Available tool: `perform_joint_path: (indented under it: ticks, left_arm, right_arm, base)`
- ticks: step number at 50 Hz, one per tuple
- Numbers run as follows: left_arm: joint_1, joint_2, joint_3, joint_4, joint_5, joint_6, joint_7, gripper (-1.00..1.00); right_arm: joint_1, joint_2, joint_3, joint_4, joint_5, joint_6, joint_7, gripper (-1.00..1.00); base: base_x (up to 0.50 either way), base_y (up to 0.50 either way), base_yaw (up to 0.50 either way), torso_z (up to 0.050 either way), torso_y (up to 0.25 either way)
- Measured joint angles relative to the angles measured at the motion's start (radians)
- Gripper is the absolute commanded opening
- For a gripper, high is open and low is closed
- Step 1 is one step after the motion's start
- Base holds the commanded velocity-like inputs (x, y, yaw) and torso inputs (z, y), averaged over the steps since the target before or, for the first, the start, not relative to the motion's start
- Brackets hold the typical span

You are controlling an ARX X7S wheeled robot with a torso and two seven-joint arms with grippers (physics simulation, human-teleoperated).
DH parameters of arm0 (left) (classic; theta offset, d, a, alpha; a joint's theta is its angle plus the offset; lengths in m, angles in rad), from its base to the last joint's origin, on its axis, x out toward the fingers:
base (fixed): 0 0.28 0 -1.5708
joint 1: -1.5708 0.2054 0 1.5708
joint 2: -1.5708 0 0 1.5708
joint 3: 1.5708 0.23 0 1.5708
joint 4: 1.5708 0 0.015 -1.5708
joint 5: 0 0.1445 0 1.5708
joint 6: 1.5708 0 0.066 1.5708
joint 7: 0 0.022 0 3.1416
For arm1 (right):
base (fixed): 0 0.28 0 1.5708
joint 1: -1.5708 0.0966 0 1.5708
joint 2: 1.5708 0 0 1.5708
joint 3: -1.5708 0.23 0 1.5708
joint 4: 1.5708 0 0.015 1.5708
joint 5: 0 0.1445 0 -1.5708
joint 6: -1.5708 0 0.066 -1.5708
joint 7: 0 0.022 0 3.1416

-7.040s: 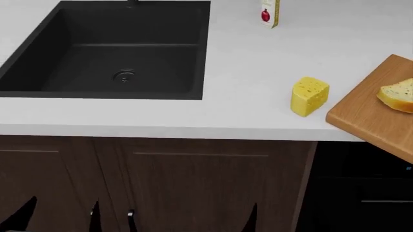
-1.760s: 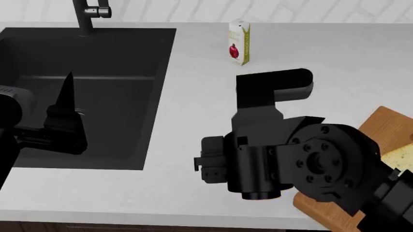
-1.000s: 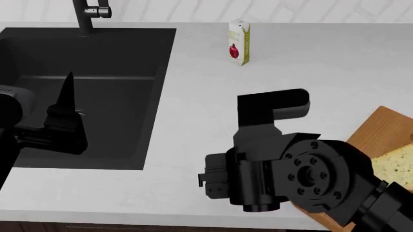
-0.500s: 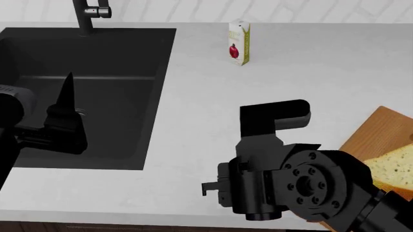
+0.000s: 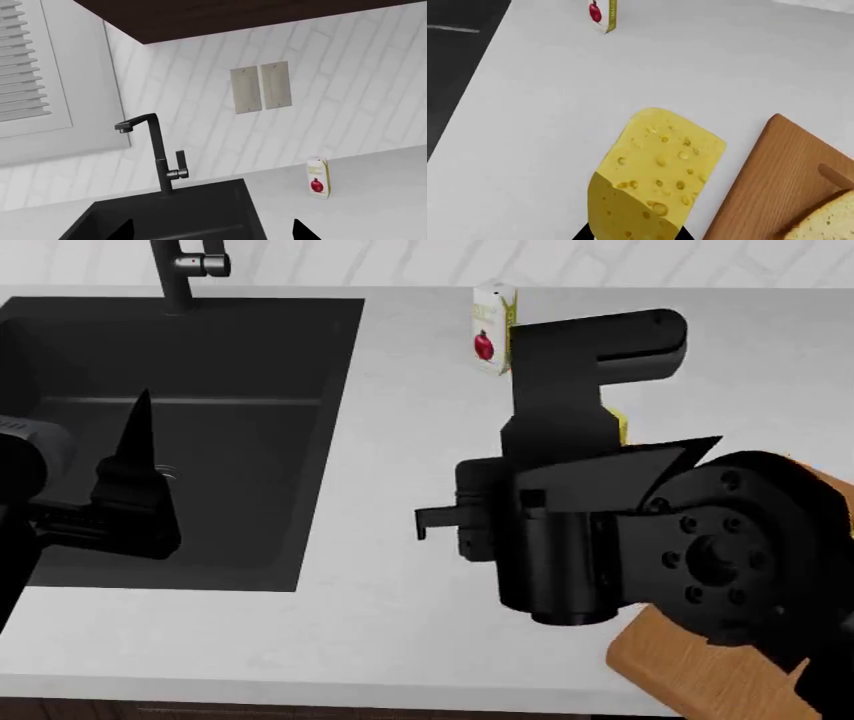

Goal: Pick up the wedge of cheese and place it on the slice of bread to prepare a simple cheese on bread dish.

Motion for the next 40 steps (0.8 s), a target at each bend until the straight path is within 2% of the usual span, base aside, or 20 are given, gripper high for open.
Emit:
perform_joint_path:
  ticks: [14,22,31,40]
  left_arm:
    - [0.0,-0.003,0.007,-0.008,-0.004,0.008,-0.005,1.0]
    - [0.0,-0.005,0.009,-0.012,-0.008,0.012,-0.007,1.0]
    - [-0.001,-0.007,0.01,-0.012,-0.012,0.015,-0.011,1.0]
    - [-0.001,-0.009,0.01,-0.01,-0.017,0.018,-0.014,1.0]
  right_arm:
    - [0.246,0.124,0.073,-0.025,-0.023,0.114,-0.05,-1.0]
    - [0.351,0.199,0.058,-0.013,-0.141,0.201,-0.146,-1.0]
    - [0.411,0.239,0.041,0.067,-0.24,0.249,-0.255,-1.0]
    - [0.403,0.259,0.038,0.135,-0.228,0.274,-0.257,-1.0]
  base:
    - [0.0,0.0,0.0,0.0,0.0]
    - [0.0,0.0,0.0,0.0,0.0]
    - [0.0,0.0,0.0,0.0,0.0]
    - [0.0,0.0,0.0,0.0,0.0]
